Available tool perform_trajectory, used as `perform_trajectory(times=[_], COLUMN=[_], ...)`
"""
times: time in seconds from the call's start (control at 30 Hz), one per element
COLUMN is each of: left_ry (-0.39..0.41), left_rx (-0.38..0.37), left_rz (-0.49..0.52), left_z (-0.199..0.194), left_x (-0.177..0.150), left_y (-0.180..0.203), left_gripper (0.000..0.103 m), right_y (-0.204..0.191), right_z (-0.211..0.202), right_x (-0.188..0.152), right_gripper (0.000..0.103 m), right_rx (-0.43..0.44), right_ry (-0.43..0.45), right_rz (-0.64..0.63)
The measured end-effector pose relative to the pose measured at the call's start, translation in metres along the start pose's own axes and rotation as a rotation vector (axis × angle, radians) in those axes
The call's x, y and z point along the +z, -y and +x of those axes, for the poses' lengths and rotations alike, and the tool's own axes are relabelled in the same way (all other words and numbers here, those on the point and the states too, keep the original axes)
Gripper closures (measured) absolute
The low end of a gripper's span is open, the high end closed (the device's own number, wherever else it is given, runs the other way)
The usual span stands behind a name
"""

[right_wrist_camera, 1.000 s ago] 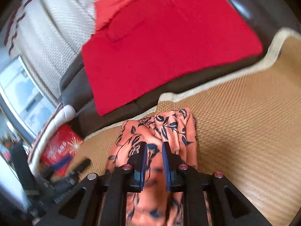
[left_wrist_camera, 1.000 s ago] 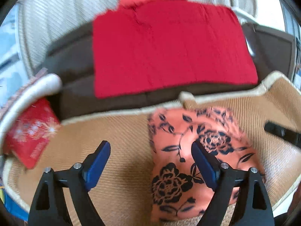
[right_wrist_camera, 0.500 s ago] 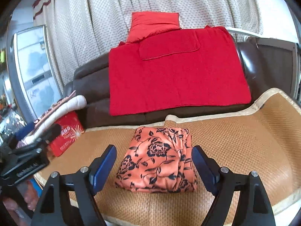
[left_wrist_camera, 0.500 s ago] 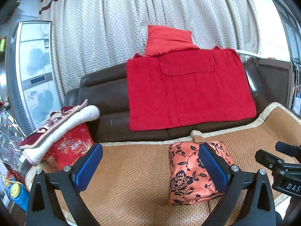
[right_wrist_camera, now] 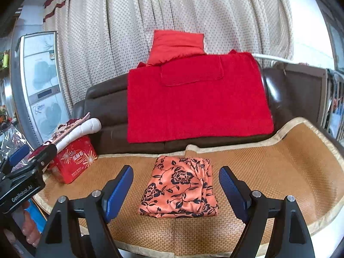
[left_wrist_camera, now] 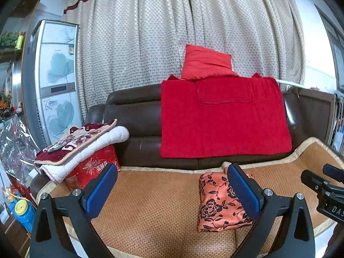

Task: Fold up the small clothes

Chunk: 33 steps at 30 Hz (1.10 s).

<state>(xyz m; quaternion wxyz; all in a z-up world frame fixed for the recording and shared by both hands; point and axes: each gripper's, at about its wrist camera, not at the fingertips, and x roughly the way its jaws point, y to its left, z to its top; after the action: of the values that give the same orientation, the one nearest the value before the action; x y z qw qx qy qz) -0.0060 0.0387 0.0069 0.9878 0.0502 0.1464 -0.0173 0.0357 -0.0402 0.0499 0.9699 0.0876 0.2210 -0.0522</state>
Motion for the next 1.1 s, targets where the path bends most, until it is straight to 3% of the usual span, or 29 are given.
perform_trajectory(times=[0.4,1.1], left_ry=[0.002,0.002], left_rx=[-0.001,0.02], left_rz=[-0.041,-0.003], left_z=[-0.012,-0.018], left_x=[0.006,0.006], left_y=[-0.013,-0.007], left_gripper=[0.001,0.001], right_y=[-0.014,-0.016], right_z=[-0.026,-0.024], right_x=[0.007,0.005], right_gripper=[0.018,0.018], right_rx=[0.0,0.003], right_ry=[0.019,-0.003], right_rz=[-0.017,-0.031])
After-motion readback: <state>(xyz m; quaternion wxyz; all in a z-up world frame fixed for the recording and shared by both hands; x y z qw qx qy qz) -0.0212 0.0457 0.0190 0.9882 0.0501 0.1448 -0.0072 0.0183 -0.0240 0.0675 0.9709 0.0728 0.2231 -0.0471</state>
